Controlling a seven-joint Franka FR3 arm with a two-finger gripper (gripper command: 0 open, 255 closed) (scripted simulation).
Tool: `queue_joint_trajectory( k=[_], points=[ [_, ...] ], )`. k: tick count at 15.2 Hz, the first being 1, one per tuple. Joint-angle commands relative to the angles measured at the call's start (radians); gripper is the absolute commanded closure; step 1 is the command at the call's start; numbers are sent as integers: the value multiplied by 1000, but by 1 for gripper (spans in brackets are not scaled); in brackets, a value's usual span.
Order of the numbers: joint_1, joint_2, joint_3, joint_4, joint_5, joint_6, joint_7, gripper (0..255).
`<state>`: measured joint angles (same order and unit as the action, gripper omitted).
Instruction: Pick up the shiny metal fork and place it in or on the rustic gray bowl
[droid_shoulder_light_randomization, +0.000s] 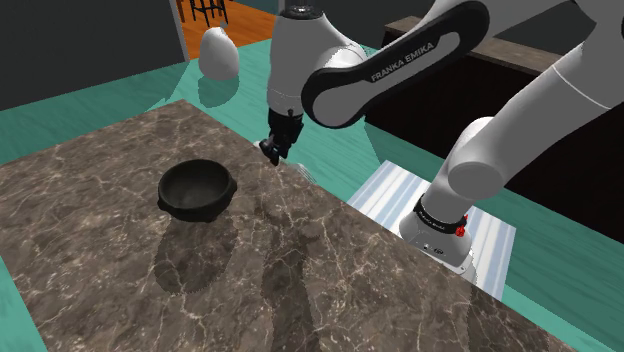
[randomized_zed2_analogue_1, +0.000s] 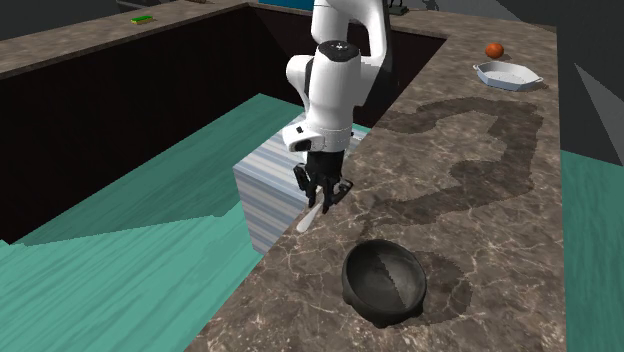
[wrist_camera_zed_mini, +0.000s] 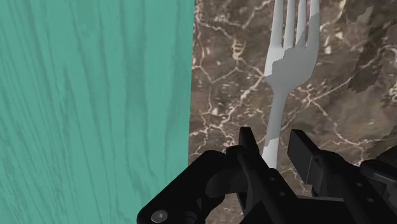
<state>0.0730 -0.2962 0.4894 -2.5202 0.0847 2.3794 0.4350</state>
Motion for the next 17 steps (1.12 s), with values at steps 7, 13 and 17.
queue_joint_trajectory(
  k=[7,13,17],
  points=[
    [11,-63,-24,60,21,-120,-25,255],
    [14,-98,-40,114,28,-208,-37,255],
    [15,-115,-50,155,30,-265,-43,255]
  ],
)
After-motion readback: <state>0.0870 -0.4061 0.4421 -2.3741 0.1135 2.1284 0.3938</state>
